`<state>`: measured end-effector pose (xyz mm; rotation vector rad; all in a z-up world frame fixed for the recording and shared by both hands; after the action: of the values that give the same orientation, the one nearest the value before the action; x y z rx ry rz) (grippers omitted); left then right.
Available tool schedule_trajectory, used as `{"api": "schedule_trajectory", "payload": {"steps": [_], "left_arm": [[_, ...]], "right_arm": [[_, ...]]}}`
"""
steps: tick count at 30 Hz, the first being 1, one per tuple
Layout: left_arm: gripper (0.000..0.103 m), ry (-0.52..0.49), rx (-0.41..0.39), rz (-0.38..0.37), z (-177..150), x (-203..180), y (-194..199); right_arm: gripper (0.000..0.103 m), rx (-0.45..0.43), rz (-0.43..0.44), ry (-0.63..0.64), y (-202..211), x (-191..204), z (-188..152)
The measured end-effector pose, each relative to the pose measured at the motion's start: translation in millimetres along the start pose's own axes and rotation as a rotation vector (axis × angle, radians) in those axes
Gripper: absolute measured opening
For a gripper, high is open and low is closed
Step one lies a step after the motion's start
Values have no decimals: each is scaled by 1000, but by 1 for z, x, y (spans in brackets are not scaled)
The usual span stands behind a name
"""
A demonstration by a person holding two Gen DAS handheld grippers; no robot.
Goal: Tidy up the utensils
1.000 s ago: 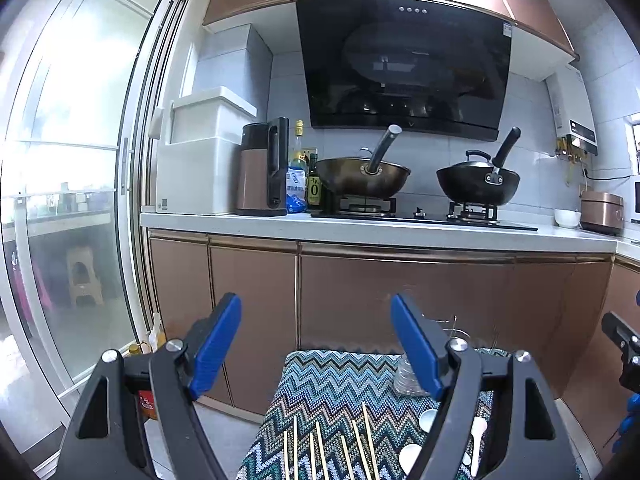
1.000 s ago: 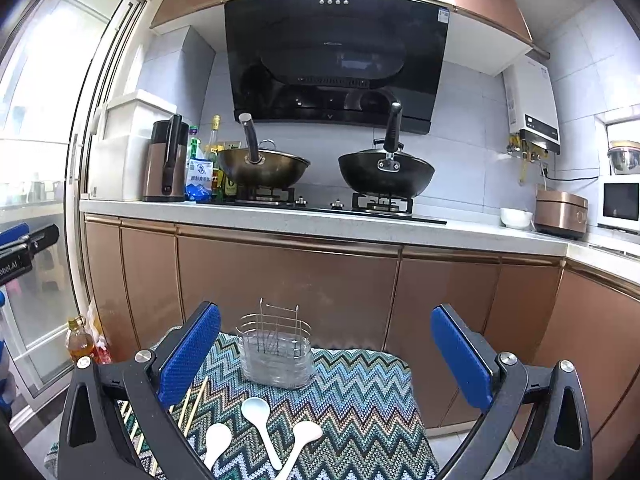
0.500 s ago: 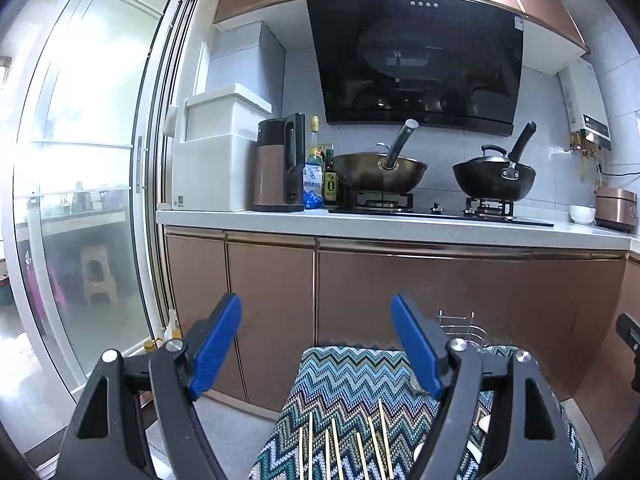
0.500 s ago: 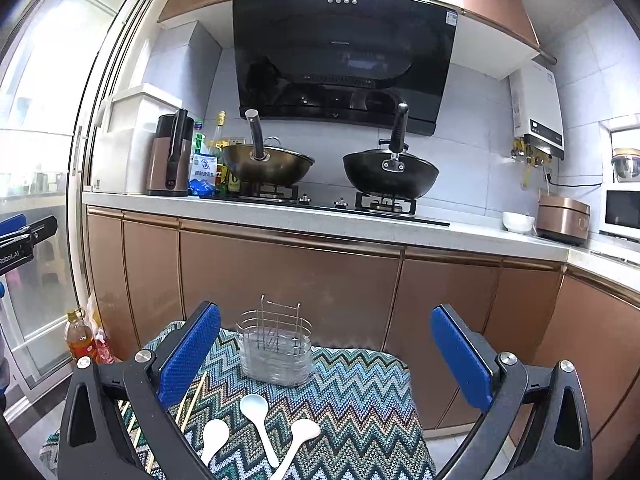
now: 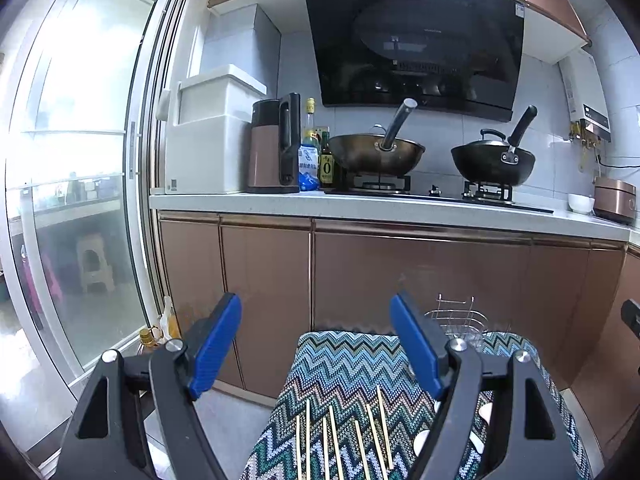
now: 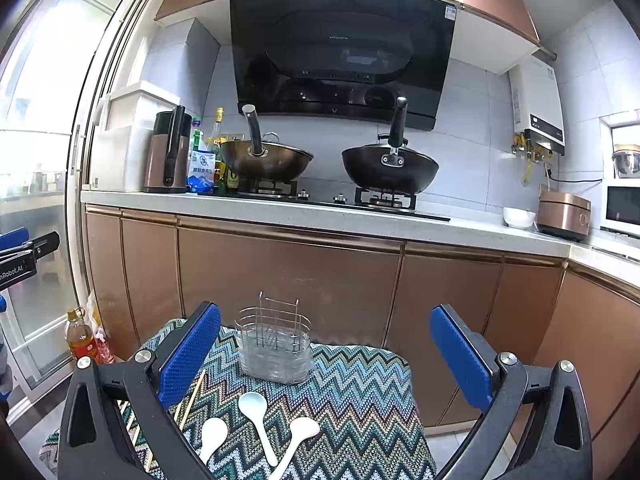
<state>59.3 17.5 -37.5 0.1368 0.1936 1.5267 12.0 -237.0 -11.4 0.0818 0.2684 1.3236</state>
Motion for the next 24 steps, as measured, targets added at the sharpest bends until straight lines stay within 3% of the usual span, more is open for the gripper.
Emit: {"api": "schedule_trajectory", "payload": {"steps": [15, 19, 24], "left_arm": [[76, -12, 47, -22, -7, -1, -19], [76, 5, 119, -48, -16, 3, -37], [76, 71, 271, -110, -42, 15, -76]], "right_arm": [[103, 25, 14, 24, -14, 6, -5], [99, 62, 45, 38, -29, 10, -11], [87, 157, 117, 63, -60, 16, -31]]}}
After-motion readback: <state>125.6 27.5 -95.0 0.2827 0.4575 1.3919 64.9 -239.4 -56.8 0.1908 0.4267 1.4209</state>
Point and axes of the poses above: each gripper's, at about its wrist camera, not at the fingertips, and y roughly against the way its jaws point, x to its left, z to its top, the point moved 4 cm from there along -y, roughly the way its jaws point, and after that the axes turned 6 degrees about -z, right-handed, at the moved point
